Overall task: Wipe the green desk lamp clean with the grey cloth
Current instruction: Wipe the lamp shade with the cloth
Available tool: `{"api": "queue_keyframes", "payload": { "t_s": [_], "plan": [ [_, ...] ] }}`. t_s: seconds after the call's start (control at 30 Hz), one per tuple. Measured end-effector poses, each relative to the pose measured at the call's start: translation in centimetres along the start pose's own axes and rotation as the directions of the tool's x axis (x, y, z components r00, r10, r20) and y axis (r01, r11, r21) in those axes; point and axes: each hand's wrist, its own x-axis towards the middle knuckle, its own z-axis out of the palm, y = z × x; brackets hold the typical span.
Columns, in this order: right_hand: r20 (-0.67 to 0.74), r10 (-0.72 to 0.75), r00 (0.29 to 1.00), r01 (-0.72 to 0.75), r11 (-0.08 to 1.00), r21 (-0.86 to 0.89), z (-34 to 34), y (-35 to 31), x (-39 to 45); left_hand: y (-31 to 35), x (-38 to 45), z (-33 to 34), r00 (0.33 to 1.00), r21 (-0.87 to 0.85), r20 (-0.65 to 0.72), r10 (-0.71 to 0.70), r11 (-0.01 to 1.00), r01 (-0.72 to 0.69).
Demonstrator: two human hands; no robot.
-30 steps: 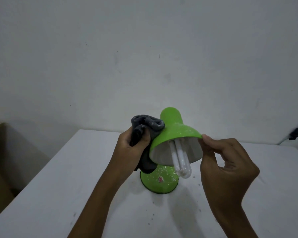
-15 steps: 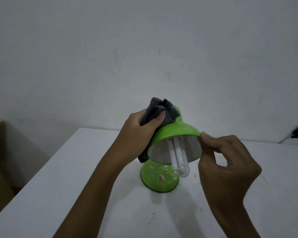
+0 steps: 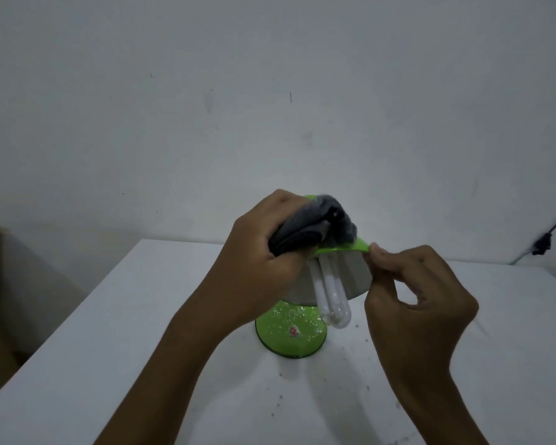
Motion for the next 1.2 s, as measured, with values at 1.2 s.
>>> {"api": "queue_keyframes", "payload": {
  "t_s": [1.2],
  "plan": [
    [0.007, 0.082, 0.997, -0.082, 0.994, 0.078, 0.4, -0.1, 0.0, -4.8, -6.4, 5.0, 0.81, -0.275, -0.584, -0.052, 0.952, -0.137]
  ]
}}
